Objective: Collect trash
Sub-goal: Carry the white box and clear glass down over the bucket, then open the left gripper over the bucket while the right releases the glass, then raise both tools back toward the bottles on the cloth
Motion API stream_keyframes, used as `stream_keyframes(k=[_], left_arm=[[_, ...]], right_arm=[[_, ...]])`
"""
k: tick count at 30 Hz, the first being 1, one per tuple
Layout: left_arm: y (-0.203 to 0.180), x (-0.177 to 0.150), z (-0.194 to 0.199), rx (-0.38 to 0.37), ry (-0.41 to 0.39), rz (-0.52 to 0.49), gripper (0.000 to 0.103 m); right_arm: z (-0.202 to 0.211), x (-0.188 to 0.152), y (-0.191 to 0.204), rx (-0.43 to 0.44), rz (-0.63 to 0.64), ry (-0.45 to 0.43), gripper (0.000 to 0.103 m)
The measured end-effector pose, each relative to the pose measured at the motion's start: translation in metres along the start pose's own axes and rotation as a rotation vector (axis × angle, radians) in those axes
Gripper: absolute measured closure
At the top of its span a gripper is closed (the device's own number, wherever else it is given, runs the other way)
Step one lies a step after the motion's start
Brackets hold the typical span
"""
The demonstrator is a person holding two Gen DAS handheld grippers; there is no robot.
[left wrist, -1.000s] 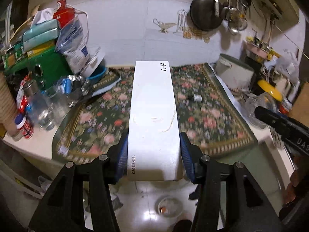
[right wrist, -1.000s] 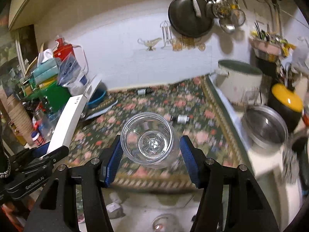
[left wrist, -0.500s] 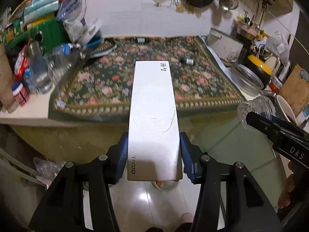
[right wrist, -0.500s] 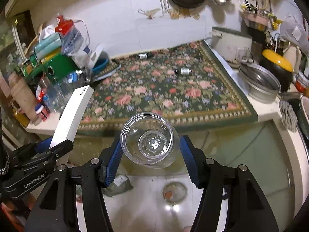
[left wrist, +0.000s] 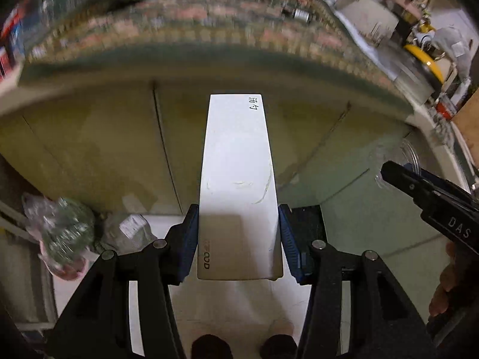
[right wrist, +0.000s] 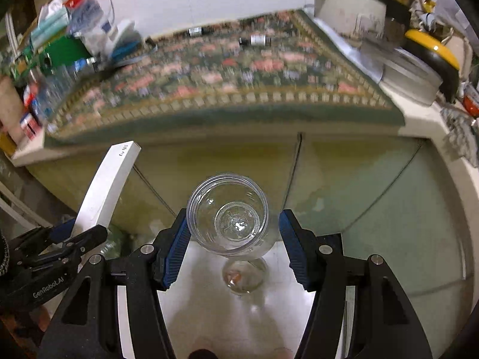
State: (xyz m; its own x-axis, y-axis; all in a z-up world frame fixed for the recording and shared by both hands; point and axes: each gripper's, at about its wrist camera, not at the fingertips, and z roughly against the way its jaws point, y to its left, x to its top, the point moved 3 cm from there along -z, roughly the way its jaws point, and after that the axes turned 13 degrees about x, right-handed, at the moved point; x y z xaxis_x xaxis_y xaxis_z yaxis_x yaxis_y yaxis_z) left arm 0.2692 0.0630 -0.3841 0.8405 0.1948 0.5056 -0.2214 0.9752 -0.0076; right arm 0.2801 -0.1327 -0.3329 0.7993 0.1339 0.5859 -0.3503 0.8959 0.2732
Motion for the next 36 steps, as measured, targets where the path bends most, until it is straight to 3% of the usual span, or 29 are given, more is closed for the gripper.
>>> stream_keyframes(k=[5, 13, 17, 23, 28, 36], left_arm=[[-0.015, -0.042, -0.069, 0.026, 0.077, -0.006, 0.053], [-0.033, -0.115, -0.182, 0.004, 0.235, -0.058, 0.053], [-0.039, -0.128, -0.212, -0.012, 0.268, -0.074, 0.053], [-0.052, -0.125, -0.225, -0.053, 0.253, -0.096, 0.052], [-0.052, -0.115, -0.226, 0.001, 0.233, -0.113, 0.047], [-0.042, -0.084, -0.176, 0.022, 0.223, -0.087, 0.047]], right_arm=[[-0.054, -0.034, -0.027, 0.024, -0.001, 0.054, 0.047], [-0.141, -0.088, -0.055, 0.093, -0.012, 0.183, 0.047], [-0.167, -0.102, -0.058, 0.110, -0.008, 0.208, 0.047], [-0.175, -0.099, -0.065, 0.136, -0.020, 0.193, 0.046], [-0.181, -0.095, -0.075, 0.134, -0.055, 0.210, 0.036], [-0.152, -0.082, -0.068, 0.088, -0.048, 0.232, 0.036]])
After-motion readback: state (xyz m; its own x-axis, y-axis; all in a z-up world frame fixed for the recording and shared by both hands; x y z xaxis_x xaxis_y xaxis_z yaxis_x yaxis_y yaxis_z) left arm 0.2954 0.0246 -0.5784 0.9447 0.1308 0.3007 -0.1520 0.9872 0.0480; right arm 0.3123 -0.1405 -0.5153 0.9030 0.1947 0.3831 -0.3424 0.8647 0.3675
